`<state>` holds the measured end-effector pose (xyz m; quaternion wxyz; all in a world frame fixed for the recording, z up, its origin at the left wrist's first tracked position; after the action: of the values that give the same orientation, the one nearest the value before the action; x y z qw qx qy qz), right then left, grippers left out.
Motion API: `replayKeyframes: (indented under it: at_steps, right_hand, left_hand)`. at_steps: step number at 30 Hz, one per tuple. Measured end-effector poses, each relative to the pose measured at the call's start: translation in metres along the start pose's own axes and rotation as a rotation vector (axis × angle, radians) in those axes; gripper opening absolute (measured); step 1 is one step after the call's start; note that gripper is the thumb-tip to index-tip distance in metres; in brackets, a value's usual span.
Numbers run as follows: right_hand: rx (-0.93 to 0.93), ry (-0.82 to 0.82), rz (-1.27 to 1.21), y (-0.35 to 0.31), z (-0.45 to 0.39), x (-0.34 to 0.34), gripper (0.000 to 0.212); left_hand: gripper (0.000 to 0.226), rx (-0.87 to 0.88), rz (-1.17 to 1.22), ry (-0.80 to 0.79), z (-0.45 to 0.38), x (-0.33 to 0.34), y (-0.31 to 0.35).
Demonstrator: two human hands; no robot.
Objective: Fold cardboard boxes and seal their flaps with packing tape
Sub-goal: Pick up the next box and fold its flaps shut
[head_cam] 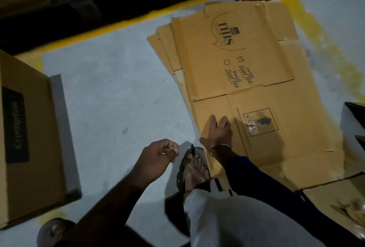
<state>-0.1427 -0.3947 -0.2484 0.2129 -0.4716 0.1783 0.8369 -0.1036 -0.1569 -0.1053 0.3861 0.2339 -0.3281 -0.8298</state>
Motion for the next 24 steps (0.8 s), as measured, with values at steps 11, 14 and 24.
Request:
replayKeyframes:
  at_steps: [11,14,24]
  right_hand:
    - [0.048,0.185,-0.011,0.054,0.029,-0.109,0.015]
    - [0.033,0.204,-0.202,0.054,0.039,-0.172,0.015]
    - [-0.145,0.478,-0.839,-0.015,0.153,-0.428,0.036]
  left_hand:
    - [0.017,0.089,0.006,-0.004,0.084,-0.067,0.016]
    - [0.038,0.110,-0.046,0.030,0.122,-0.104,0.021]
    - [0.047,-0.053,0.152,0.258,0.237,-0.192,0.066]
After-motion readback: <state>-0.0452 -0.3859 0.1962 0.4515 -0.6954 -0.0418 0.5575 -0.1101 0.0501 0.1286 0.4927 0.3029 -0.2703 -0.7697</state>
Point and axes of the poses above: each hand's wrist, its own z-axis away from the middle knuckle, its own x-axis out of the palm, y = z × x, the point moved 6 cm from there along -z, towards the middle knuckle, and after that the axes turned 14 degrees about z, right-handed, at the moved point
